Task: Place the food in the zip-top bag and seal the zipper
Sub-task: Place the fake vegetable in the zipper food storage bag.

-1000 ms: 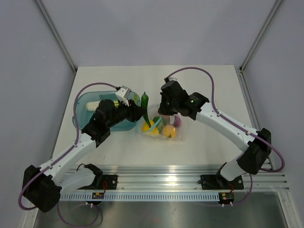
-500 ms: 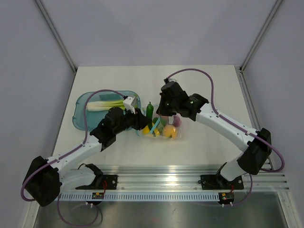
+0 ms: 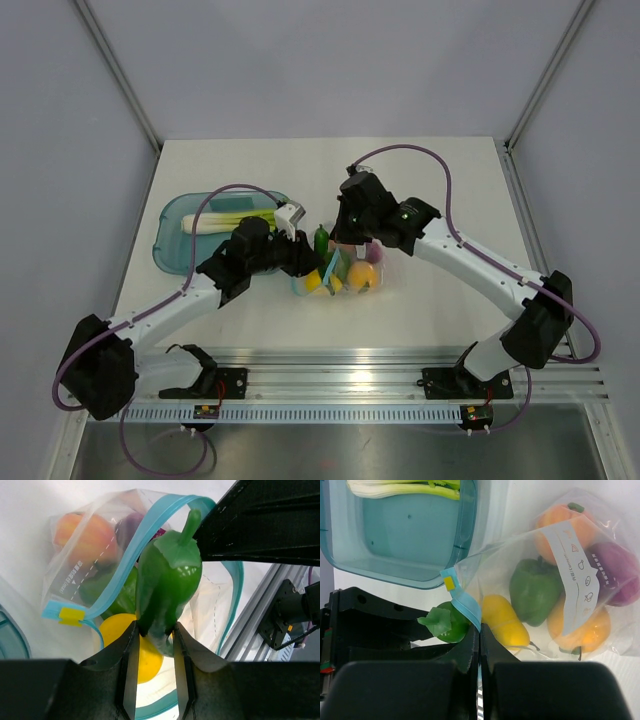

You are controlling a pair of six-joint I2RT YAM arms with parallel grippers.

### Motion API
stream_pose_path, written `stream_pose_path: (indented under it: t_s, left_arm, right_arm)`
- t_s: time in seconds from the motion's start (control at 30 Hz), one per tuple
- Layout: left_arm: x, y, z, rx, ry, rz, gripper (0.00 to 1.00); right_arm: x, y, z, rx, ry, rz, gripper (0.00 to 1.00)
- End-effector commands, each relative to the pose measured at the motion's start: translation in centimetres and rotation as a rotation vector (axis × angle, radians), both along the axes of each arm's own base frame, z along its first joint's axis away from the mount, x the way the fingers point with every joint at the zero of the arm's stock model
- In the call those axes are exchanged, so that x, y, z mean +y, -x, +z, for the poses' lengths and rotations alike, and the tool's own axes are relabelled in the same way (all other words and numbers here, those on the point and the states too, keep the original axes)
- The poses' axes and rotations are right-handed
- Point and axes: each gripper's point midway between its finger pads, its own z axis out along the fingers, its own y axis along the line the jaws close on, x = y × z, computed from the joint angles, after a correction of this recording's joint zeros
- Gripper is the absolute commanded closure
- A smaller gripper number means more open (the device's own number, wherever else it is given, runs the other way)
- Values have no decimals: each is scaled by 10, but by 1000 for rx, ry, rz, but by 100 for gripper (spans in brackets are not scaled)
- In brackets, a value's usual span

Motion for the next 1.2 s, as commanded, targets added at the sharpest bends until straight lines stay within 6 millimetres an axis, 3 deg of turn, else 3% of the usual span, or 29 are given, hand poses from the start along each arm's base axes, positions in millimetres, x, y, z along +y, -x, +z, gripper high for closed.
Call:
stream_pose_path:
  t_s: [0.0, 0.33, 0.5, 0.67, 0.83, 0.9, 0.97, 1.0, 1.03, 1.17]
  left_arm:
    - [-9, 8, 2, 9, -29, -104, 100]
    - [-6, 3, -23, 94, -158, -116, 100]
    - [-3, 2, -17, 58, -164, -108, 100]
    - [6, 4, -34, 101, -255, -122, 100]
    - [-5, 5, -41, 152, -228, -153, 98]
    - [-12, 3, -35, 164, -210, -165, 76]
    - [-14, 2, -26, 172, -204, -171, 41]
    - [-15, 2, -22, 166, -199, -170, 28]
    - [-14, 3, -16, 161, -196, -168, 1]
    - [-5, 3, 30, 47, -164, -134, 1]
  right_arm:
    - [8, 1, 36, -73, -100, 11, 100]
    - [0, 3, 46, -99, -107, 1, 100]
    - [-1, 2, 43, -97, -96, -6, 100]
    - [0, 3, 43, -98, -100, -2, 100]
    - [2, 3, 45, -100, -112, 4, 100]
    - [1, 3, 44, -97, -107, 2, 100]
    - [-1, 3, 43, -96, -98, -5, 100]
    - [-2, 3, 41, -94, -93, -6, 100]
    - [-3, 3, 40, -94, -87, -10, 100]
    - [-4, 2, 37, -93, -81, -16, 100]
